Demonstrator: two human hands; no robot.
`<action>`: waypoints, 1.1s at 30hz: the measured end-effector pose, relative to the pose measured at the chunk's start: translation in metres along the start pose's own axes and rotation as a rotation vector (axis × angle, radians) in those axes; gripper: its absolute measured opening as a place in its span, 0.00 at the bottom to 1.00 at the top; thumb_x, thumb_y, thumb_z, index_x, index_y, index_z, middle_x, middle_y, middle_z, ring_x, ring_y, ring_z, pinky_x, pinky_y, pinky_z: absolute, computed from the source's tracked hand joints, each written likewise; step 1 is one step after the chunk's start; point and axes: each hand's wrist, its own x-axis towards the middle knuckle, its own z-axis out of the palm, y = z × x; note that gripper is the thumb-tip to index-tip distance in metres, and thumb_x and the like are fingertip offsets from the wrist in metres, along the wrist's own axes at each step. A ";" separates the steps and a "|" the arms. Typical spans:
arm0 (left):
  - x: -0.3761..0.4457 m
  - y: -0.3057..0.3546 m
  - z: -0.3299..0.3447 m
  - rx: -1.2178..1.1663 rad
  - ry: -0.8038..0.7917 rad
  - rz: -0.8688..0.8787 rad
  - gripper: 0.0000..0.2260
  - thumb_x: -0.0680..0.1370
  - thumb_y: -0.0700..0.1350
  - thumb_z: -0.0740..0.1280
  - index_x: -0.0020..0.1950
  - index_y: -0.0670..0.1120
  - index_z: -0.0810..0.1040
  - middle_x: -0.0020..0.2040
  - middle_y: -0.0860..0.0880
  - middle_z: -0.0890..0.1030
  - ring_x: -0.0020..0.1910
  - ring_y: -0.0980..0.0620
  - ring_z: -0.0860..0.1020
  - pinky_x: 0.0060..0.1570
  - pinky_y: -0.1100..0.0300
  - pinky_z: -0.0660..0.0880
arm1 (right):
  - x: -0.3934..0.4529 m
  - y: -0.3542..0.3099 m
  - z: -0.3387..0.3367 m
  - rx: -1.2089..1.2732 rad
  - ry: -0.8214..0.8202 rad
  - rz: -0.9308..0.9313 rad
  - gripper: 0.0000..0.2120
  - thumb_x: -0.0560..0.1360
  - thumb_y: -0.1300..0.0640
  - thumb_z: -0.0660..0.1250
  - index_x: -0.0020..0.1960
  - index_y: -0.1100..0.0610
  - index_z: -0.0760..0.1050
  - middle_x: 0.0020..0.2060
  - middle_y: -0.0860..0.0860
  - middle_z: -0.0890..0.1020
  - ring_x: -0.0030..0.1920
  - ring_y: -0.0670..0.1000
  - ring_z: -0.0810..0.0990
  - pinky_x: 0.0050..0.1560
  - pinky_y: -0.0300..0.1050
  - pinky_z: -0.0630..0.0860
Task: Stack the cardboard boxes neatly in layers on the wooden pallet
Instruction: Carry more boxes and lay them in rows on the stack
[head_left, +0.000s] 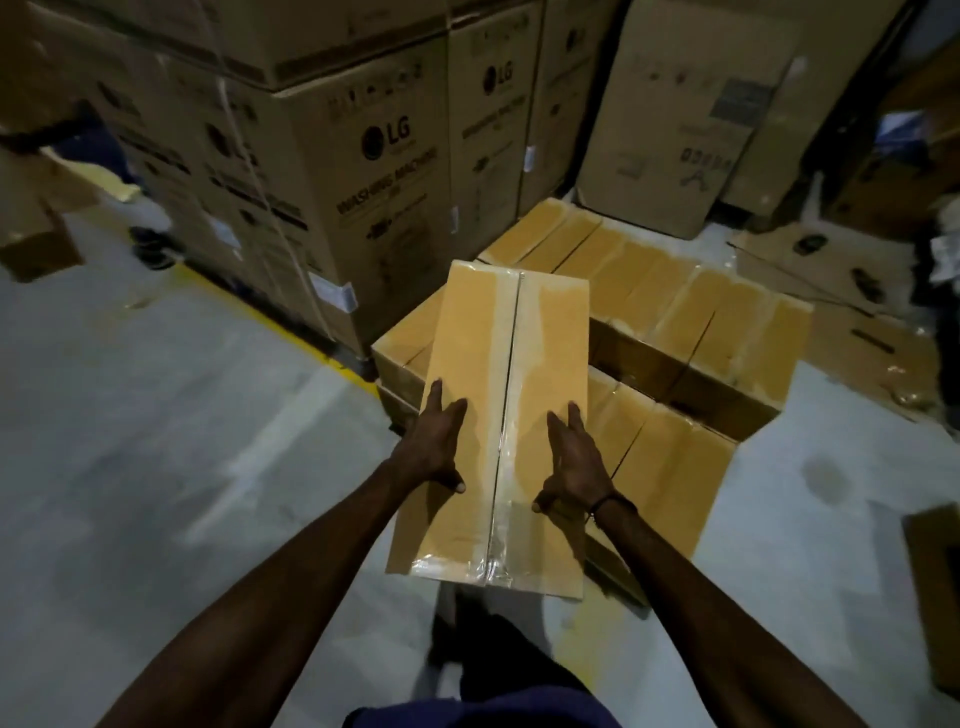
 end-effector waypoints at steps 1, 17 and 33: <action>0.017 -0.004 -0.002 -0.005 -0.019 0.023 0.65 0.57 0.56 0.87 0.84 0.45 0.53 0.82 0.39 0.36 0.81 0.33 0.54 0.75 0.41 0.65 | 0.012 0.004 0.002 0.004 0.010 0.014 0.70 0.54 0.53 0.88 0.83 0.60 0.49 0.82 0.58 0.40 0.81 0.62 0.52 0.75 0.65 0.63; 0.299 -0.070 0.013 0.078 -0.229 0.247 0.66 0.55 0.62 0.86 0.83 0.48 0.54 0.82 0.40 0.35 0.81 0.33 0.51 0.75 0.39 0.64 | 0.218 0.050 0.029 0.118 0.059 0.295 0.76 0.46 0.49 0.90 0.83 0.60 0.51 0.83 0.58 0.41 0.77 0.65 0.62 0.72 0.67 0.67; 0.490 -0.157 0.089 -0.132 -0.294 0.398 0.62 0.56 0.52 0.88 0.83 0.43 0.59 0.82 0.35 0.37 0.80 0.31 0.53 0.78 0.47 0.61 | 0.382 0.100 0.106 0.128 0.153 0.372 0.67 0.54 0.55 0.89 0.82 0.63 0.53 0.82 0.61 0.45 0.77 0.67 0.61 0.74 0.60 0.65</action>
